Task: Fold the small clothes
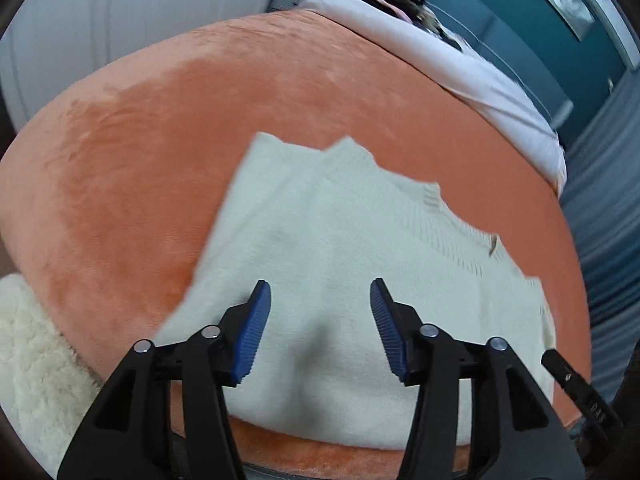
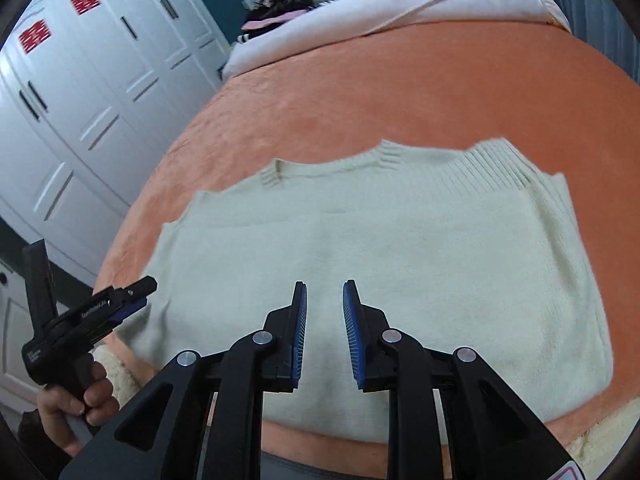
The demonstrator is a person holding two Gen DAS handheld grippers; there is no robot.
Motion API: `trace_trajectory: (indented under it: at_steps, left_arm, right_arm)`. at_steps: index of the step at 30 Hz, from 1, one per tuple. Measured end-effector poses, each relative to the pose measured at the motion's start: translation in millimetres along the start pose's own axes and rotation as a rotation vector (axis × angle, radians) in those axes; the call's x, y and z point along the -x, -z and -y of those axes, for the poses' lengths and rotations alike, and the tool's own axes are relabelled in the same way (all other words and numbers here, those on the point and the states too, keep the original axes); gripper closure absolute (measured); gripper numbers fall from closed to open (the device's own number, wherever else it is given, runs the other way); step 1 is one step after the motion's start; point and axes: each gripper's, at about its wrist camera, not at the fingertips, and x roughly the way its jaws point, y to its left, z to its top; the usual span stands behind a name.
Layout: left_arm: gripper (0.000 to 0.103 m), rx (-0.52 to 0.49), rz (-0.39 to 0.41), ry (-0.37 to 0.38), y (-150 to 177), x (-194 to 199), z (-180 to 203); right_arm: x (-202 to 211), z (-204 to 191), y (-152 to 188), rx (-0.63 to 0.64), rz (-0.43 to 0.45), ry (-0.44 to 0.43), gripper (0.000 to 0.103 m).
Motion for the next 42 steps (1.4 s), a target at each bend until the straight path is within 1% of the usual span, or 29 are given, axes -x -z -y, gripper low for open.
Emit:
trace_trajectory:
  at_steps: [1, 3, 5, 6, 7, 8, 10, 11, 13, 15, 17, 18, 19, 20, 22, 23, 26, 27, 28, 29, 30, 31, 32, 35, 36, 37, 39, 40, 42]
  left_arm:
    - [0.045, 0.048, 0.011, -0.003, -1, 4, -13]
    - [0.045, 0.107, -0.014, 0.008, -3, 1, -33]
    - [0.045, 0.138, -0.022, -0.023, -5, 1, -47]
    - [0.045, 0.155, -0.017, -0.04, -6, 3, -53]
    - [0.044, 0.175, -0.013, -0.028, -6, 5, -57]
    - [0.043, 0.2, -0.011, -0.008, -7, 7, -62]
    - [0.037, 0.225, -0.009, 0.013, -11, 9, -71]
    - [0.036, 0.223, -0.008, 0.016, -13, 9, -72]
    - [0.035, 0.209, -0.01, 0.018, -16, 5, -72]
    - [0.035, 0.206, -0.033, 0.019, -18, -5, -71]
    - [0.033, 0.22, -0.075, 0.033, -18, -17, -70]
    - [0.03, 0.231, -0.092, 0.041, -16, -23, -70]
    - [0.023, 0.249, -0.11, 0.043, -15, -31, -72]
    - [0.021, 0.263, -0.122, 0.044, -13, -37, -73]
    - [0.007, 0.277, -0.103, 0.071, -13, -42, -74]
    - [0.005, 0.274, -0.094, 0.079, -13, -45, -72]
    - [0.005, 0.252, -0.067, 0.044, -14, -53, -63]
    - [0.009, 0.235, -0.058, 0.04, -15, -53, -60]
    - [0.042, 0.21, -0.054, 0.03, -17, -52, -56]
    - [0.067, 0.192, -0.063, 0.057, -20, -51, -52]
    - [0.08, 0.208, -0.091, 0.092, -25, -49, -51]
    - [0.086, 0.23, -0.086, 0.121, -29, -42, -52]
    - [0.086, 0.231, -0.074, 0.159, -33, -32, -46]
    - [0.087, 0.104, -0.007, 0.255, -46, 14, 8]
    - [0.087, 0.047, 0.011, 0.286, -47, 29, 35]
    - [0.087, -0.008, 0.029, 0.315, -46, 42, 59]
    - [0.087, -0.13, 0.061, 0.373, -37, 64, 113]
    - [0.087, -0.19, 0.061, 0.411, -29, 72, 143]
    - [0.087, -0.275, 0.032, 0.477, -8, 73, 191]
  right_arm:
    - [-1, -11, -2, 0.028, 0.007, -0.008, 0.082]
    - [-19, -24, -6, 0.046, -0.017, -0.027, 0.083]
    - [-56, -30, -6, 0.034, -0.096, -0.005, 0.089]
    - [-85, -27, -4, 0.015, -0.169, 0.023, 0.091]
    - [-99, -22, 0, -0.005, -0.19, 0.016, 0.094]
    - [-104, -16, -1, -0.034, -0.166, -0.011, 0.094]
    - [-99, -16, -9, -0.091, -0.204, -0.023, 0.093]
    - [-93, -19, -16, -0.097, -0.216, -0.023, 0.093]
    - [-79, -26, -26, -0.066, -0.186, -0.014, 0.094]
    - [-75, -30, -35, -0.083, -0.159, -0.025, 0.094]
    - [-85, -30, -39, -0.113, -0.182, -0.015, 0.094]
    - [-102, -26, -38, -0.113, -0.236, 0.011, 0.101]
    - [-112, -17, -30, -0.11, -0.27, 0.019, 0.103]
    - [-118, -17, -27, -0.112, -0.264, 0.015, 0.103]
    - [-120, -19, -27, -0.118, -0.258, 0.02, 0.103]
    - [-120, -19, -27, -0.12, -0.26, 0.02, 0.103]
    - [-122, -15, -27, -0.124, -0.259, -0.007, 0.103]
    - [-120, -10, -25, -0.144, -0.259, -0.025, 0.103]
    - [-119, -6, -23, -0.162, -0.257, -0.041, 0.103]
    - [-121, -2, -22, -0.18, -0.256, -0.058, 0.103]
    - [-120, 1, -21, -0.195, -0.253, -0.073, 0.103]
    - [-119, 1, -20, -0.201, -0.248, -0.083, 0.103]
    - [-119, 1, -19, -0.202, -0.241, -0.091, 0.103]
    - [-109, 3, -17, -0.2, -0.206, -0.117, 0.103]
    - [-100, 5, -17, -0.203, -0.185, -0.124, 0.096]
    - [-88, 6, -15, -0.211, -0.156, -0.139, 0.086]
    - [-63, 16, -10, -0.228, -0.108, -0.154, 0.081]
    - [-50, 23, -7, -0.234, -0.087, -0.162, 0.081]
    - [-23, 46, 5, -0.267, -0.044, -0.162, 0.079]
